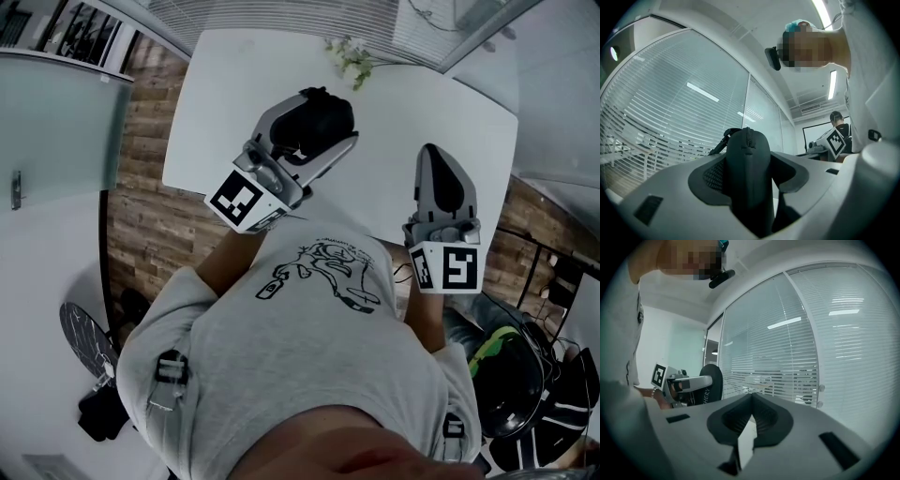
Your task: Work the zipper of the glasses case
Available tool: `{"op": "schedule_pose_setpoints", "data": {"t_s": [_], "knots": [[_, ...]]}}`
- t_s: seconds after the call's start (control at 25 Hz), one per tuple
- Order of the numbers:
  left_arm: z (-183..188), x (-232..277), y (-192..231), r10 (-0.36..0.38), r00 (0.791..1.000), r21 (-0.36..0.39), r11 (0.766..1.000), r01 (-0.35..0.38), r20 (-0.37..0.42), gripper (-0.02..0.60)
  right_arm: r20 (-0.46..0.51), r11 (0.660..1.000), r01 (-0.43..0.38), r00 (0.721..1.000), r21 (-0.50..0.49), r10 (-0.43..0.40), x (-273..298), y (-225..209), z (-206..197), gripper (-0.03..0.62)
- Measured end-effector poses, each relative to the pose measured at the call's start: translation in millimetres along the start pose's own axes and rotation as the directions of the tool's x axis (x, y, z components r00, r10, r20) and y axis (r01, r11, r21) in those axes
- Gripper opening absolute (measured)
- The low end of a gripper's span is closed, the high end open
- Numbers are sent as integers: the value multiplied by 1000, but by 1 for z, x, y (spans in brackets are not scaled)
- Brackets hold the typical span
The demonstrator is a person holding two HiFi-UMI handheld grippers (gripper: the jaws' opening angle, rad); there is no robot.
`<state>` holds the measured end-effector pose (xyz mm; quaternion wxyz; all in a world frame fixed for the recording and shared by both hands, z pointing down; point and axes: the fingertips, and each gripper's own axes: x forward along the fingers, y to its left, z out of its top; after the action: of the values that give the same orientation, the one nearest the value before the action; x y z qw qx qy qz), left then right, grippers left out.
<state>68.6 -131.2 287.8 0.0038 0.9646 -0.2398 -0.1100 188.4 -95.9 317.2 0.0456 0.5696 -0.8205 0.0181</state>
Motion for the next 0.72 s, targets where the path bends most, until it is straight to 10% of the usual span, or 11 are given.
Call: {"op": "schedule_pose_setpoints", "data": {"t_s": [0.72], "knots": [[15, 6, -11, 17, 1000, 31, 999, -16, -3, 253, 14, 1000, 4, 1000, -15, -4, -9, -10, 14, 3]]}}
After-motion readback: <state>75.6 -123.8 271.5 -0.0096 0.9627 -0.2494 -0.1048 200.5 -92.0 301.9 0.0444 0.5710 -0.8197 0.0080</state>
